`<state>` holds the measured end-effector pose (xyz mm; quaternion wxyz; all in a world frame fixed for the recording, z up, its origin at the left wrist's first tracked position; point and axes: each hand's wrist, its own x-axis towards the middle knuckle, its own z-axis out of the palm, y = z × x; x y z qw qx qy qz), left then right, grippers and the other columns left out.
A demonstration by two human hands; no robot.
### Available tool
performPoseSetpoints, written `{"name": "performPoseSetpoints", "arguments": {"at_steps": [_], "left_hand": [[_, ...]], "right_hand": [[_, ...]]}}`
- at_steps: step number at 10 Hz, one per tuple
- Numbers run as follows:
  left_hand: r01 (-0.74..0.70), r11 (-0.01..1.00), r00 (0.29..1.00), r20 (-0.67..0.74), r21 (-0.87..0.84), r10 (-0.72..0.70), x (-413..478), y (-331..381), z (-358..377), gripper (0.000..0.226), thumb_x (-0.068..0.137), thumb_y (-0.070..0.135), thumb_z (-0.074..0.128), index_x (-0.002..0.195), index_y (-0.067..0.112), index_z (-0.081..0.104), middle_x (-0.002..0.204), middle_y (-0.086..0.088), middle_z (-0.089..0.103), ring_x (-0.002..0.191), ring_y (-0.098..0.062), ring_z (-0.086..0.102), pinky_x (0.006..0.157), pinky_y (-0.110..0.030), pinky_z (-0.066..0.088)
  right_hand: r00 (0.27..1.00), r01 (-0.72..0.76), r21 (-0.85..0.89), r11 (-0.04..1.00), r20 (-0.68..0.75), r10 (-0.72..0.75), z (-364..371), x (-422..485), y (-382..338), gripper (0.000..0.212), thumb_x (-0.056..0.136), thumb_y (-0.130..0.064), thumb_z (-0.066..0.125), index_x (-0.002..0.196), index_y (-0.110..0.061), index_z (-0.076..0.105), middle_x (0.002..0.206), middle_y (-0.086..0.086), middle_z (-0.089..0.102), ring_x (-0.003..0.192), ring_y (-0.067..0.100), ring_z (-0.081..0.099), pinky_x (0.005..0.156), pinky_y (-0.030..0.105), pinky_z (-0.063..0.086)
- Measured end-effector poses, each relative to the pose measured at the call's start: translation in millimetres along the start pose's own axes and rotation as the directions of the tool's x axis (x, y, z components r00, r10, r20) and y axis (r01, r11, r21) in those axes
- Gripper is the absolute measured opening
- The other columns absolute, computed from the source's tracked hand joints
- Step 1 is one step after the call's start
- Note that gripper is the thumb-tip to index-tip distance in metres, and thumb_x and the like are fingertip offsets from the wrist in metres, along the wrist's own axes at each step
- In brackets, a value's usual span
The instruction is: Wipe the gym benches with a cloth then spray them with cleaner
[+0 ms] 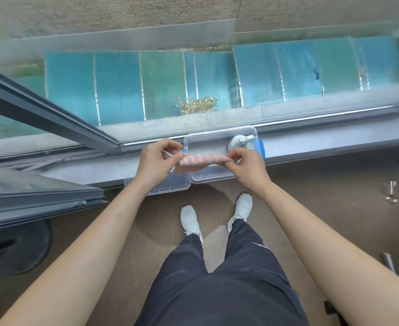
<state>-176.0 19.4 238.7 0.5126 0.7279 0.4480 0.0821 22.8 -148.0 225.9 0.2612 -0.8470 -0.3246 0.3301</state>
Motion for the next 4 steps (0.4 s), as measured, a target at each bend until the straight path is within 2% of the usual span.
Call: {"name": "performPoseSetpoints", "arguments": {"at_steps": [1, 2, 3, 4], "left_hand": [[0.043, 0.999, 0.999, -0.028, 0.019, -0.043, 22, -1, 33, 0.01, 0.086, 0.016, 0.076, 0.092, 0.024, 0.074, 0.084, 0.006, 0.072, 0.074, -0.021, 0.067, 0.075, -0.035, 0.056], [0.083, 0.995, 0.996, -0.039, 0.052, -0.081, 37, -5, 61, 0.008, 0.086, 0.014, 0.074, 0.09, 0.021, 0.075, 0.085, 0.006, 0.072, 0.079, -0.012, 0.065, 0.084, -0.036, 0.056], [0.167, 0.984, 0.985, 0.039, 0.064, -0.169, 41, -13, 79, 0.011, 0.088, 0.017, 0.075, 0.098, 0.017, 0.077, 0.091, 0.004, 0.074, 0.089, -0.015, 0.07, 0.091, -0.034, 0.056], [0.241, 0.969, 0.966, 0.083, 0.047, -0.245, 37, -17, 89, 0.017, 0.087, 0.013, 0.074, 0.103, 0.015, 0.077, 0.095, 0.0, 0.075, 0.096, -0.018, 0.071, 0.096, -0.038, 0.056]], "right_hand": [[0.996, -0.086, -0.008, 0.996, -0.041, 0.085, 1, 12, 13, 0.012, 0.092, -0.024, 0.071, 0.1, -0.017, 0.074, 0.092, -0.003, 0.072, 0.084, 0.013, 0.062, 0.076, 0.027, 0.046], [0.986, -0.166, 0.019, 0.986, -0.003, 0.166, 11, 24, 19, 0.018, 0.093, -0.02, 0.069, 0.11, -0.015, 0.072, 0.097, 0.0, 0.071, 0.088, 0.013, 0.061, 0.074, 0.022, 0.041], [0.961, -0.234, 0.236, 0.943, 0.202, 0.188, 20, 29, 20, 0.042, 0.091, -0.008, 0.069, 0.132, -0.008, 0.062, 0.123, 0.007, 0.069, 0.109, 0.016, 0.064, 0.09, 0.029, 0.052], [0.949, -0.255, 0.224, 0.941, 0.243, 0.199, 24, 28, 33, 0.054, 0.088, -0.01, 0.074, 0.139, -0.009, 0.057, 0.131, 0.008, 0.065, 0.122, 0.019, 0.061, 0.105, 0.035, 0.049]]}}
